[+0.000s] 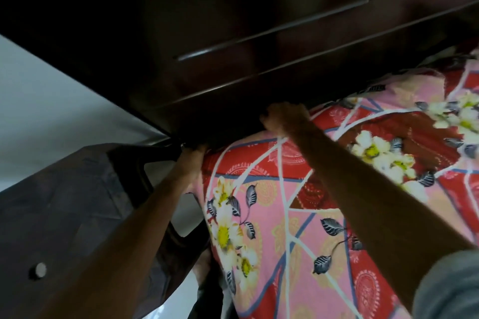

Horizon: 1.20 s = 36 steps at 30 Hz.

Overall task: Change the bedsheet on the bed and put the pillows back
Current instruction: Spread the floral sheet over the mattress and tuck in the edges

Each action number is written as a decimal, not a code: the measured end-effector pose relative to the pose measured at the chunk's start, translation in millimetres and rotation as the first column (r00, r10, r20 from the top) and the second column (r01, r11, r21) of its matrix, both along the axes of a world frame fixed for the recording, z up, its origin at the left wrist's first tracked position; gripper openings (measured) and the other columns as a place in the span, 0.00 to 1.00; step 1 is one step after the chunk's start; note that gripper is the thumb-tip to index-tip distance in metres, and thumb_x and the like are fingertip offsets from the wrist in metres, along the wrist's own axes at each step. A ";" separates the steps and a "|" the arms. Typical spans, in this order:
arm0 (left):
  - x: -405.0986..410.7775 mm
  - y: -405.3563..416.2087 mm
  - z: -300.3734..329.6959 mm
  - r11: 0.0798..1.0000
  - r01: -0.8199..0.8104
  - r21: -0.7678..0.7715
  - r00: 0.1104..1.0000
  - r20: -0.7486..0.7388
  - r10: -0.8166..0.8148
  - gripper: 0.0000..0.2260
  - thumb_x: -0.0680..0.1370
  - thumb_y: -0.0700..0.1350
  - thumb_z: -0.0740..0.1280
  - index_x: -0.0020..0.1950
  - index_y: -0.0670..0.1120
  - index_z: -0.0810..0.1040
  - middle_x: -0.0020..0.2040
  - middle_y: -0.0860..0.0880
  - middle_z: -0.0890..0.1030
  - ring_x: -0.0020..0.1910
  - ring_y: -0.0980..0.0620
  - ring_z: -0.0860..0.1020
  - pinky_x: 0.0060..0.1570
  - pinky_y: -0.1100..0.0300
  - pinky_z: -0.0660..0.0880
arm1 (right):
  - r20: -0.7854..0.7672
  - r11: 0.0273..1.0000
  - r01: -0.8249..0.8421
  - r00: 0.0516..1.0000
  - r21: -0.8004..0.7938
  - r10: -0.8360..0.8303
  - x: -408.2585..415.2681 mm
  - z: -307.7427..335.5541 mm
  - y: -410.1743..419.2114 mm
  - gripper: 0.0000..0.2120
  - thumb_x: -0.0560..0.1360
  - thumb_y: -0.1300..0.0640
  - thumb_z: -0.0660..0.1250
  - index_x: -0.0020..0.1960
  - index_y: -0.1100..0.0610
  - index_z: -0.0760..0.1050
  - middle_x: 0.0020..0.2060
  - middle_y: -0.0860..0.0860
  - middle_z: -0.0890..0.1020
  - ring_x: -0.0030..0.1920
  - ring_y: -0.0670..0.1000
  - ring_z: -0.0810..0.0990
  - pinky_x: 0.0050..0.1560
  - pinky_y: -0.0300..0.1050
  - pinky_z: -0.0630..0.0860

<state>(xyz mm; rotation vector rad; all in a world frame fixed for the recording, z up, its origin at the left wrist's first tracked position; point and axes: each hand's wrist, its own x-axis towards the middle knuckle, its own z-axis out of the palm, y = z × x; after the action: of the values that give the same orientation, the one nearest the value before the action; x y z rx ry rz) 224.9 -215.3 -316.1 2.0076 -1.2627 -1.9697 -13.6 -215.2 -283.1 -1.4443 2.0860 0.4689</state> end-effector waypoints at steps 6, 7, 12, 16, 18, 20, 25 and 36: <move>-20.3 11.4 22.8 0.326 0.916 -0.235 0.400 0.605 -0.688 0.27 0.80 0.52 0.68 0.72 0.37 0.68 0.63 0.37 0.78 0.61 0.37 0.79 0.56 0.42 0.79 | -0.090 0.863 -0.086 0.995 -0.498 0.047 2.0 23.4 156.2 0.25 0.83 0.44 0.53 0.76 0.52 0.65 0.75 0.53 0.67 0.76 0.58 0.64 0.74 0.67 0.57; -26.9 20.7 23.0 0.242 0.923 -0.298 0.381 0.633 -0.674 0.29 0.78 0.54 0.70 0.72 0.38 0.69 0.62 0.37 0.78 0.59 0.36 0.79 0.52 0.39 0.80 | -0.095 0.869 -0.058 0.995 -0.491 0.013 -0.8 22.6 184.7 0.27 0.83 0.42 0.52 0.79 0.51 0.60 0.78 0.52 0.62 0.79 0.58 0.58 0.75 0.67 0.54; -107.2 69.4 43.4 0.060 0.902 -0.427 0.386 0.737 -0.554 0.34 0.80 0.62 0.53 0.76 0.40 0.68 0.70 0.35 0.74 0.65 0.33 0.75 0.61 0.36 0.73 | -0.087 0.889 0.219 0.957 -0.403 -0.275 -59.9 21.1 295.3 0.32 0.81 0.34 0.48 0.81 0.43 0.46 0.82 0.48 0.48 0.81 0.56 0.46 0.75 0.68 0.52; -152.1 83.8 43.1 -0.054 0.932 -0.358 0.272 0.791 -0.547 0.34 0.80 0.65 0.53 0.80 0.45 0.64 0.76 0.35 0.67 0.71 0.31 0.69 0.63 0.29 0.68 | -0.091 0.898 0.328 0.925 -0.293 -0.368 -123.9 26.9 312.4 0.35 0.77 0.28 0.41 0.81 0.40 0.47 0.81 0.50 0.47 0.80 0.62 0.48 0.73 0.72 0.55; -169.0 86.2 41.8 -0.066 0.942 -0.330 0.242 0.800 -0.549 0.35 0.79 0.68 0.51 0.81 0.50 0.63 0.77 0.36 0.65 0.72 0.31 0.67 0.63 0.27 0.67 | -0.072 0.891 0.360 0.917 -0.276 -0.392 -153.2 28.6 304.0 0.35 0.77 0.28 0.41 0.81 0.39 0.44 0.81 0.51 0.44 0.80 0.63 0.45 0.72 0.75 0.53; -186.4 84.2 43.3 -0.063 0.942 -0.329 0.241 0.796 -0.556 0.36 0.78 0.70 0.48 0.82 0.54 0.59 0.78 0.37 0.63 0.73 0.31 0.66 0.64 0.28 0.68 | -0.047 0.880 0.391 0.907 -0.268 -0.417 -180.7 29.1 291.3 0.35 0.77 0.28 0.43 0.80 0.39 0.41 0.81 0.51 0.40 0.80 0.64 0.40 0.72 0.77 0.51; -228.5 73.0 37.1 -0.108 0.928 -0.358 0.241 0.794 -0.558 0.37 0.77 0.72 0.49 0.82 0.56 0.57 0.76 0.38 0.65 0.69 0.34 0.70 0.59 0.37 0.72 | -0.060 0.867 0.383 0.905 -0.317 -0.421 -237.1 18.8 253.3 0.33 0.79 0.31 0.49 0.80 0.38 0.43 0.81 0.51 0.41 0.79 0.65 0.41 0.70 0.80 0.50; -361.6 68.4 19.4 -0.219 0.827 -0.518 0.315 0.749 -0.582 0.33 0.81 0.65 0.48 0.84 0.54 0.51 0.77 0.40 0.63 0.69 0.38 0.69 0.59 0.43 0.72 | 0.056 0.702 0.587 0.781 -0.403 -0.622 -404.2 27.5 170.5 0.40 0.79 0.39 0.62 0.82 0.51 0.47 0.81 0.53 0.47 0.80 0.61 0.47 0.71 0.79 0.48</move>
<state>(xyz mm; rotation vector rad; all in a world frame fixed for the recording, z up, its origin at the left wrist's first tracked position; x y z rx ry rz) -136.6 -147.0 -296.8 0.7250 -3.1390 -0.3804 -417.8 -44.7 -255.6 -0.8235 2.6691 -0.1858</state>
